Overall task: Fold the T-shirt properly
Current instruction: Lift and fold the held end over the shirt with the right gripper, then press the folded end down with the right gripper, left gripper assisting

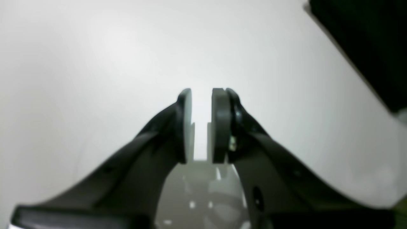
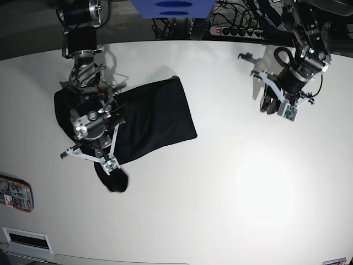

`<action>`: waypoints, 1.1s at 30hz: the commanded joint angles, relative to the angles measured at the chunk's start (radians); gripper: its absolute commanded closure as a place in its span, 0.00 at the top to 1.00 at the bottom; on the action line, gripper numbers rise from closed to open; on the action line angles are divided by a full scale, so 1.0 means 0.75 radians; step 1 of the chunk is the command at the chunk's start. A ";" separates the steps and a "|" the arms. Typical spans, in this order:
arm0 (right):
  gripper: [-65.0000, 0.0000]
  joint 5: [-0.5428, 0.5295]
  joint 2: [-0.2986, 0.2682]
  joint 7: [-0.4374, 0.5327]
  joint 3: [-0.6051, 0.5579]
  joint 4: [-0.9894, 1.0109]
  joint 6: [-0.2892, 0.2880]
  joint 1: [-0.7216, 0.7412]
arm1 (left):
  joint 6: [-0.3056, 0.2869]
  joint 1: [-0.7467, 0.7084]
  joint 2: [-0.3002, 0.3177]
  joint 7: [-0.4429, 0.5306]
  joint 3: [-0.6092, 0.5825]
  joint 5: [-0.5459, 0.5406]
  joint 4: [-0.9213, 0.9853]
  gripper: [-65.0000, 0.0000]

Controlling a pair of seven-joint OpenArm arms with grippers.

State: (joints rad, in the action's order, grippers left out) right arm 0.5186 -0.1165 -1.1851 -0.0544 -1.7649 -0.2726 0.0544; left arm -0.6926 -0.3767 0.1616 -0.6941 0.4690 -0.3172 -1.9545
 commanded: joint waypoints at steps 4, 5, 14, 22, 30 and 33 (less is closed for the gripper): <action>0.00 0.218 0.103 0.016 -0.115 -0.062 0.002 0.017 | -0.007 0.002 -0.002 0.032 -0.047 -0.030 0.005 0.15; 0.00 0.265 0.130 0.016 -0.137 -0.066 0.002 0.017 | -0.007 0.004 -0.002 0.032 -0.064 -0.030 0.013 0.15; 0.00 0.533 0.318 0.016 -0.293 -0.068 0.002 0.014 | -0.007 0.031 -0.002 0.032 -0.092 -0.028 0.085 0.14; 0.00 0.592 0.338 0.016 -0.299 -0.066 0.002 0.012 | -0.007 0.053 -0.002 0.206 -0.246 -0.028 0.301 0.14; 0.00 0.592 0.338 0.020 -0.303 -0.068 0.002 -0.059 | -0.007 0.090 0.007 0.489 -0.534 -0.028 0.467 0.14; 0.00 0.592 0.338 0.018 -0.303 -0.070 0.002 -0.061 | -0.007 0.102 0.009 0.495 -0.577 -0.026 0.469 0.14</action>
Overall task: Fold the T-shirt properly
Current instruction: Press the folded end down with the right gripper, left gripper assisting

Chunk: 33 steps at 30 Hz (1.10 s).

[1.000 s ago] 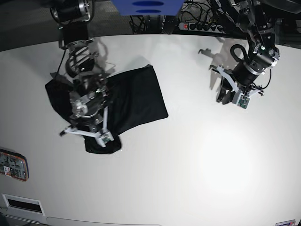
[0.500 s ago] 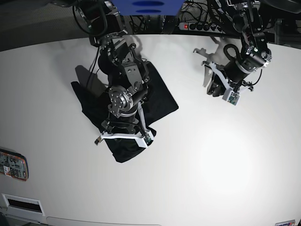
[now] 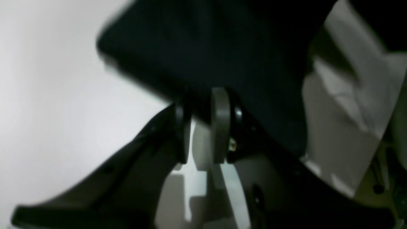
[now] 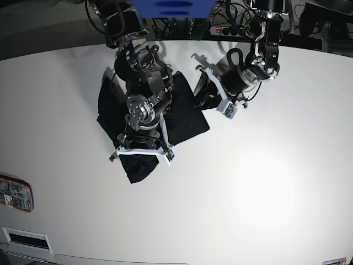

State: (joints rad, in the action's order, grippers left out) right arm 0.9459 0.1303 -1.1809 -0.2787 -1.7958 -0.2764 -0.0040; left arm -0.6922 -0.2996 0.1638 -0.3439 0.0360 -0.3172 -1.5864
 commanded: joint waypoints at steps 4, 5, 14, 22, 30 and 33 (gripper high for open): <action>0.00 0.021 0.011 0.010 -0.018 -0.045 0.007 -0.010 | -0.008 0.004 0.006 0.028 -0.004 -0.024 -0.022 0.14; 0.00 0.025 0.011 0.010 -0.037 -0.051 0.007 -0.037 | -0.008 0.004 0.006 0.028 -0.004 -0.024 -0.020 0.14; 0.00 0.027 0.011 -0.075 -0.237 -0.051 0.009 -0.086 | -0.008 0.038 0.004 0.038 -0.006 -0.026 0.119 0.14; 0.00 0.021 0.032 -0.082 -0.305 -0.055 0.009 -0.063 | -0.008 0.038 -0.025 0.040 -0.020 0.135 0.117 0.14; 0.00 -0.139 0.030 -0.043 -0.374 -0.043 0.255 -0.020 | -0.008 0.032 -0.041 0.040 -0.025 0.150 0.103 0.14; 0.00 -0.221 0.028 -0.043 -0.374 -0.039 0.275 -0.020 | -0.008 0.002 -0.035 0.040 -0.014 0.142 0.029 0.14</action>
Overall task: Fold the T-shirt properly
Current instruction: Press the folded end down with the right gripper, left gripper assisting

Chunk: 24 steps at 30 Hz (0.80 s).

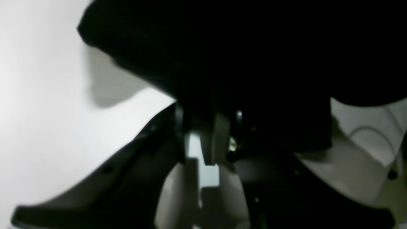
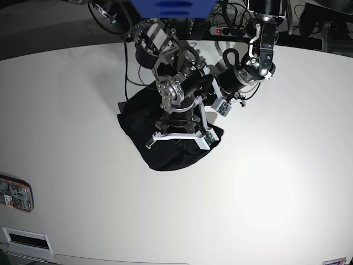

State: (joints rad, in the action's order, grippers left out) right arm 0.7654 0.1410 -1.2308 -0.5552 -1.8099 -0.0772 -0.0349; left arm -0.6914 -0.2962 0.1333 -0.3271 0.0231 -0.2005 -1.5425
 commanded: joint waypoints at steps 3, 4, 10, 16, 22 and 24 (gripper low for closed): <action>0.00 -0.027 0.014 0.026 -0.005 0.029 0.053 0.021 | -0.009 -0.046 0.011 0.018 0.011 -0.008 -0.142 0.14; 0.00 -0.029 0.014 0.028 -0.005 0.051 0.065 0.021 | -0.009 -0.070 0.011 0.018 0.036 -0.008 -0.182 0.14; 0.00 -0.029 0.014 0.128 -0.005 0.131 0.082 0.019 | -0.009 -0.171 0.009 0.012 0.165 -0.012 -0.391 0.14; 0.34 -0.031 0.014 0.122 -0.009 0.127 0.067 0.013 | -0.009 -0.228 0.009 0.012 0.291 -0.014 -0.512 0.14; 0.72 -0.156 0.012 0.122 -0.005 0.090 -0.160 0.009 | -0.009 -0.236 0.009 0.010 0.388 -0.016 -0.551 0.14; 0.75 -0.252 0.012 0.122 -0.005 0.037 -0.168 0.009 | -0.009 -0.234 0.009 0.012 0.420 -0.016 -0.559 0.14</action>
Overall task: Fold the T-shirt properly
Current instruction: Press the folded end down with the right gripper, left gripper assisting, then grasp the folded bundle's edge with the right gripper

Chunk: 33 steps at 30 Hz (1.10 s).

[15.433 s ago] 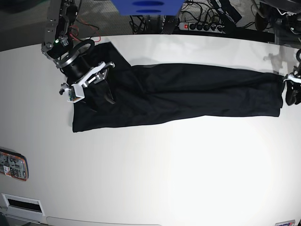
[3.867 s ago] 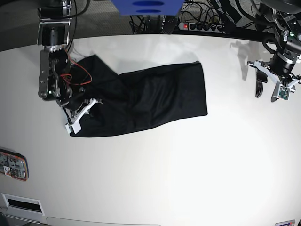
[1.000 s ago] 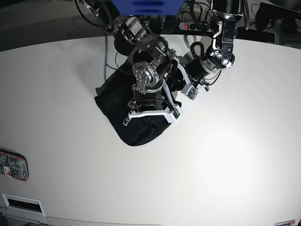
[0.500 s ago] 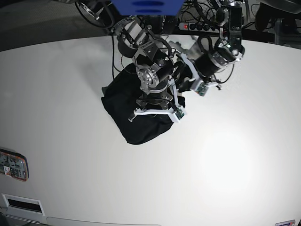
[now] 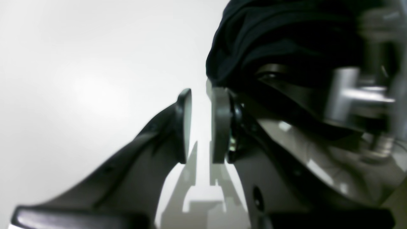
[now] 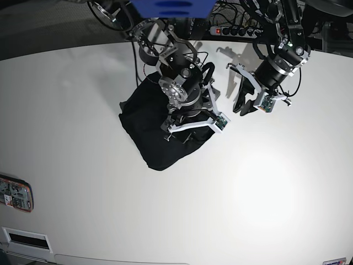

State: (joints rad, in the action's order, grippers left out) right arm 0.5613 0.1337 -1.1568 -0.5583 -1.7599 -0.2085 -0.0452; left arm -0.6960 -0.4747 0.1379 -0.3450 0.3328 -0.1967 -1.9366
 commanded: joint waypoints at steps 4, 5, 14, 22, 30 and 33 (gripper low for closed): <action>0.76 -0.187 0.019 0.021 -0.001 -0.101 0.005 0.024 | -0.003 0.006 0.005 0.034 0.091 -0.021 -0.062 0.14; 0.76 -0.232 0.017 0.021 -0.001 -0.107 0.005 0.027 | -0.003 0.002 0.005 0.034 0.120 -0.021 -0.072 0.14; 0.76 -0.471 -0.014 0.030 0.036 -0.185 0.003 0.024 | -0.003 0.004 0.005 0.034 0.234 -0.021 -0.101 0.14; 0.76 -0.469 -0.110 0.021 0.097 -0.240 0.003 0.029 | -0.003 0.088 -0.001 0.027 0.251 -0.011 -0.205 0.14; 0.76 -0.473 -0.108 0.034 0.187 -0.263 0.005 0.096 | -0.003 0.110 -0.021 0.027 0.206 -0.009 -0.224 0.14; 0.76 -0.473 -0.106 0.115 0.187 -0.263 0.005 0.121 | -0.003 0.106 -0.025 0.027 0.185 -0.009 -0.220 0.14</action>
State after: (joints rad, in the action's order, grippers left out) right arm 0.2096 0.0490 -1.0775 -0.4160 -1.9392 -0.2085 0.0360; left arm -0.7116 -0.3939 0.1108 -0.3515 0.4652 -0.1867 -2.0876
